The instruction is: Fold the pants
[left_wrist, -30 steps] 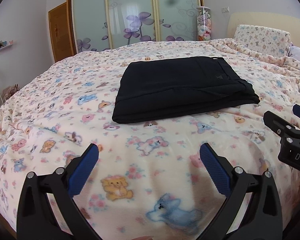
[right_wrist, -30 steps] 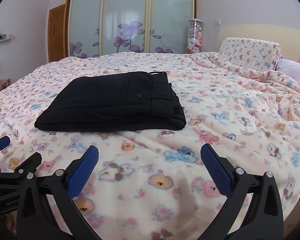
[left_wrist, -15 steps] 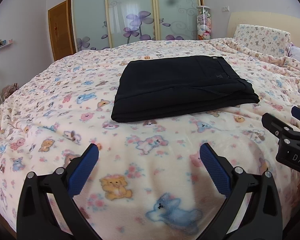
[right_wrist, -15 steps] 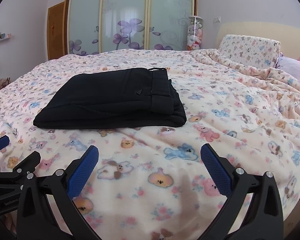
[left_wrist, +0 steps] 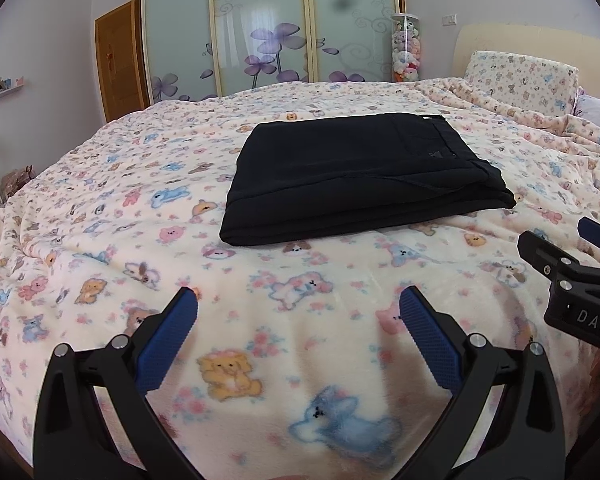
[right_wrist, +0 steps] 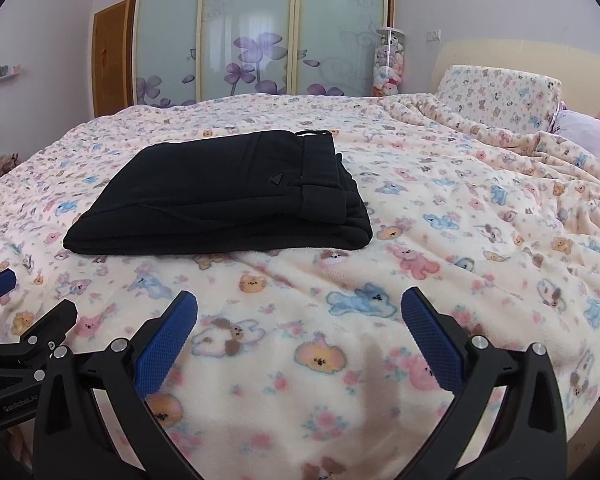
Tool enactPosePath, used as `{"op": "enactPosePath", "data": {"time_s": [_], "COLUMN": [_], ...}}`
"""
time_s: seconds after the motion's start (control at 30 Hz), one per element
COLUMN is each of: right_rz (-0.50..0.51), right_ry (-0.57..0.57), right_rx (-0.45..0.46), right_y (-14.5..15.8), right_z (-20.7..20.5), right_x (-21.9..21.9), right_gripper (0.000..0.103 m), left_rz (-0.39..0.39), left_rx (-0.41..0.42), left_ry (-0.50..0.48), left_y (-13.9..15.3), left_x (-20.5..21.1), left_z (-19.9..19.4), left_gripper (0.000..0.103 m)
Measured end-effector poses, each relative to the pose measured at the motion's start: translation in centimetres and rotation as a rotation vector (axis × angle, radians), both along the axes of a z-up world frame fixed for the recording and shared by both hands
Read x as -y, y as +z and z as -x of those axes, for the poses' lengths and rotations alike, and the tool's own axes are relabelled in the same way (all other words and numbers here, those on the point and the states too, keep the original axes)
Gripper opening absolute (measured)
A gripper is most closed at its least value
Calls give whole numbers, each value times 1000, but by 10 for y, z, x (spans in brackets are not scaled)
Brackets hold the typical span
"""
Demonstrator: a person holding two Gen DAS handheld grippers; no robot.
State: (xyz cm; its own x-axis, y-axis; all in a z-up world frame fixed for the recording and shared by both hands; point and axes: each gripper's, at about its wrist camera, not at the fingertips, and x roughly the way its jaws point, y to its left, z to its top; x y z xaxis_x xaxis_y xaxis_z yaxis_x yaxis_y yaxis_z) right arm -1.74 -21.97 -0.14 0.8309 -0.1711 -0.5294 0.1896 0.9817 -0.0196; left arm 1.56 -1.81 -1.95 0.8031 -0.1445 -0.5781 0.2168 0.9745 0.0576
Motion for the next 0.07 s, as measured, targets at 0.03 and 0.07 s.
{"op": "enactPosePath", "data": {"time_s": [0.03,0.07], "right_rz": [0,0], "right_ry": [0,0], "right_rx": [0,0], "right_y": [0,0], "right_z": [0,0], "right_x": [0,0], "right_gripper": [102,102], "left_rz": [1,1], "left_rx": [0,1], "left_ry": [1,1], "left_y": [0,0], "left_x": [0,0], "left_z": [0,0], "left_gripper": [101,101]}}
